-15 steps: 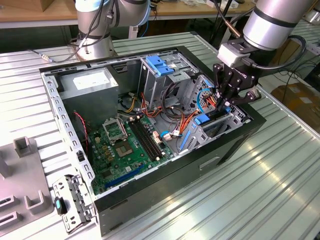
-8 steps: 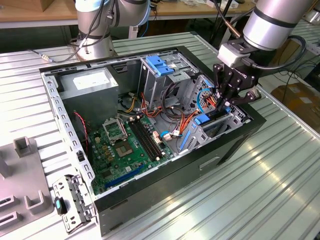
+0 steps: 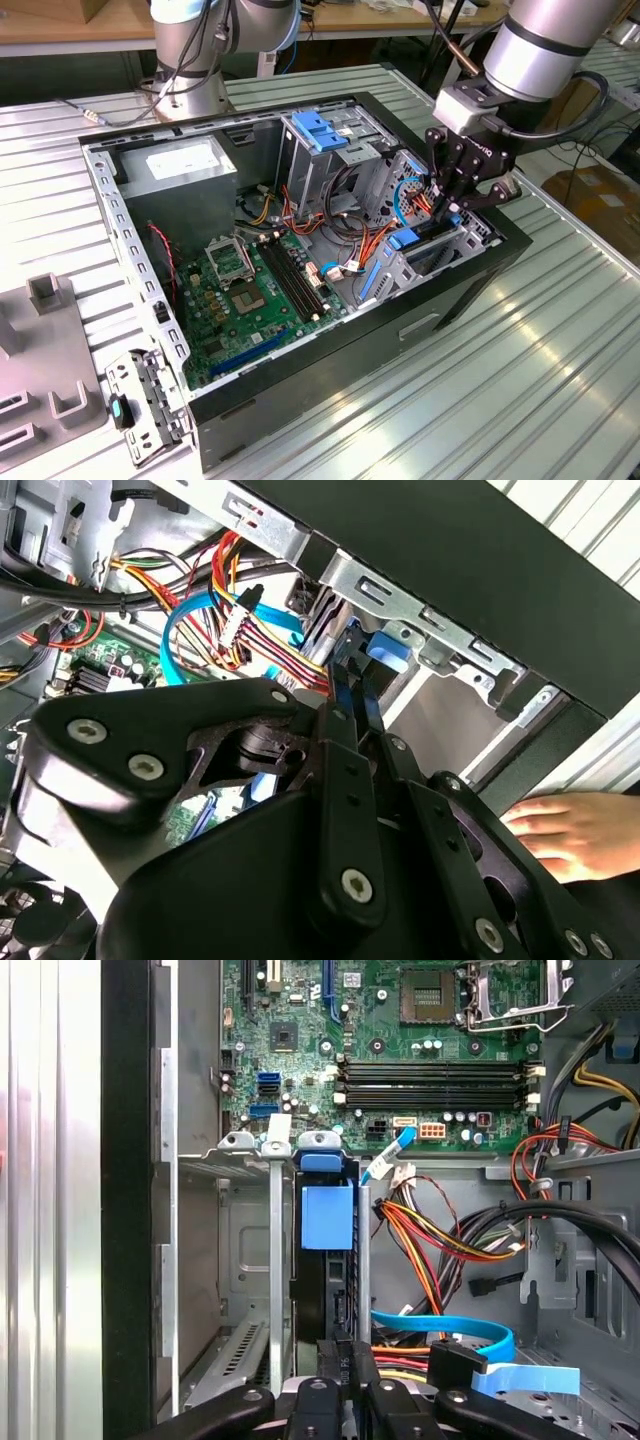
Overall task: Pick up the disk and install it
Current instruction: 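Insert the first disk wire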
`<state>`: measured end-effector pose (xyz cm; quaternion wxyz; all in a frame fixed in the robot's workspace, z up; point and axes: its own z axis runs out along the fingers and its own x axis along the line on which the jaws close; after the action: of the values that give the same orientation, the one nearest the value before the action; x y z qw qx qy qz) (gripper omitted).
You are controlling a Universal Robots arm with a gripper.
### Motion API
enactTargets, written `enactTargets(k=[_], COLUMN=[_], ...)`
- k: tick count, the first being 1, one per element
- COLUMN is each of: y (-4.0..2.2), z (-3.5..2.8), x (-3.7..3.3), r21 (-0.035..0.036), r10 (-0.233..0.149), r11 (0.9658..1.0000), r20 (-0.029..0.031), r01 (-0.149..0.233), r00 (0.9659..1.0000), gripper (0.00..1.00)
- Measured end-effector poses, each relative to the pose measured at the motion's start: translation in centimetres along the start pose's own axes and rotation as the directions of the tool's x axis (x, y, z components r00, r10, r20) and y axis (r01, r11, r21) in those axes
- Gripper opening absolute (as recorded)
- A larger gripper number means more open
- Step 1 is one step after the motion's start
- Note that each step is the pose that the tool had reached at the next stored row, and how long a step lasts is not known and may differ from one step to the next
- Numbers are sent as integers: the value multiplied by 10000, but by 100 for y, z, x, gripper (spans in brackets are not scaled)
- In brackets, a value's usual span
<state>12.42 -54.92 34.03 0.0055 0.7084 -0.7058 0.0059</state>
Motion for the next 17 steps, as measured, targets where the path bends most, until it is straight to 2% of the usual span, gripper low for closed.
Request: enactTargets(k=[1, 2, 3, 4, 9, 17], y=[0, 0, 0, 0, 0, 0], z=[-13, -55, -91, -99, -104, -97], x=[0, 1, 1, 1, 1, 1], r21=[1, 2, 1, 0, 0, 0], r10=[0, 0, 0, 0, 1, 54], r11=[10000, 10000, 10000, 10000, 10000, 10000], r20=[12, 26, 1, 5, 39, 57], r01=[0, 0, 0, 0, -1, -54], r00=[10000, 10000, 10000, 10000, 10000, 10000], gripper=[17, 17, 17, 17, 17, 17])
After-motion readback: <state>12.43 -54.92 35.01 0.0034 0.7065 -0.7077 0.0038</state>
